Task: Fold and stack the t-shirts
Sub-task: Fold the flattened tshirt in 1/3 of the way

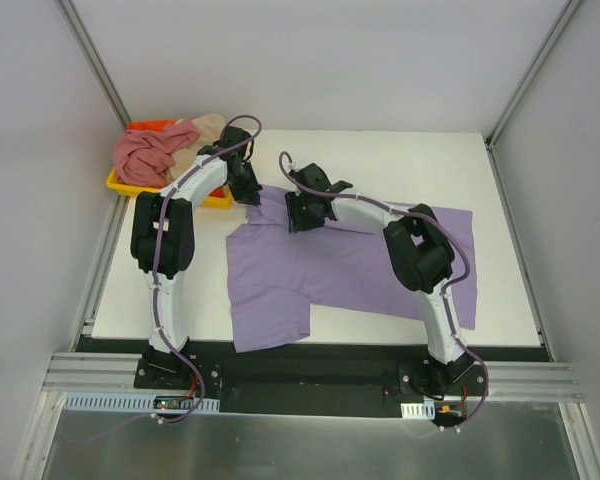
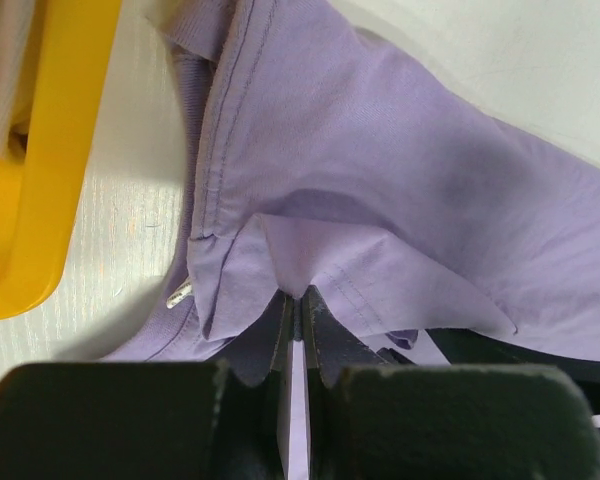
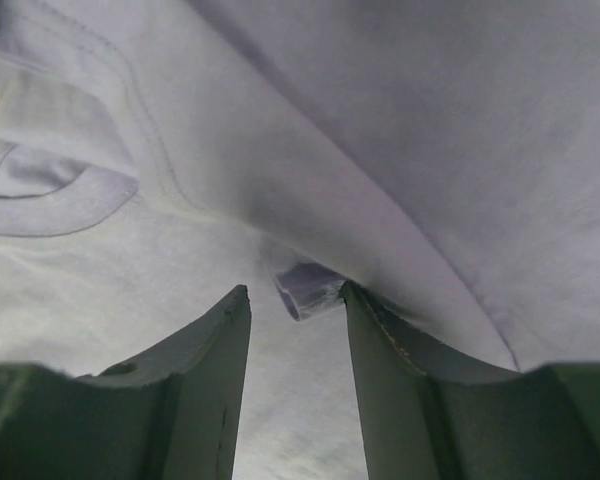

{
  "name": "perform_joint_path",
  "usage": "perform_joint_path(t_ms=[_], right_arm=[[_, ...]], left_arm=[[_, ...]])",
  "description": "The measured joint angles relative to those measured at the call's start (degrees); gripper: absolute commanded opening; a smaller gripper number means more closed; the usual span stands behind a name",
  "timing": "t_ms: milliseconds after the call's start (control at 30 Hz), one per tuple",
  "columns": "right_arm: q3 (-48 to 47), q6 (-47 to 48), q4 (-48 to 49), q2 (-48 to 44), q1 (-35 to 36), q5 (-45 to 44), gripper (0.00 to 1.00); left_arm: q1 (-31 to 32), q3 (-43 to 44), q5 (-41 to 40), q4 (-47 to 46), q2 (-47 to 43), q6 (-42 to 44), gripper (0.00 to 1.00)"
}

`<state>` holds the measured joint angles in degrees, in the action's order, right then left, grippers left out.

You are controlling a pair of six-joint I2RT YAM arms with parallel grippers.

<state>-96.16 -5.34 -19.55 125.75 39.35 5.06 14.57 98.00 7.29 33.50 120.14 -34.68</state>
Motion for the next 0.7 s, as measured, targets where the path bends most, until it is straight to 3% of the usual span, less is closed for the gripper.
perform_joint_path(t_ms=[100,300,567,700], right_arm=[[-1.44,0.17,-1.09,1.11,0.09,-1.66,0.37],[-4.15,0.83,-3.10,2.75,1.11,-6.58,0.01],[-4.33,1.20,-4.57,1.66,2.19,-10.27,0.01],[-1.55,1.84,-5.16,-3.34,2.19,-10.25,0.01]], left_arm=[[0.00,0.00,-0.02,0.00,0.00,0.00,0.00],[0.00,0.00,-0.02,0.00,0.00,0.02,0.00],[0.00,-0.52,-0.02,-0.17,-0.22,0.57,0.00],[0.00,-4.02,-0.02,-0.24,-2.40,0.55,0.00]])
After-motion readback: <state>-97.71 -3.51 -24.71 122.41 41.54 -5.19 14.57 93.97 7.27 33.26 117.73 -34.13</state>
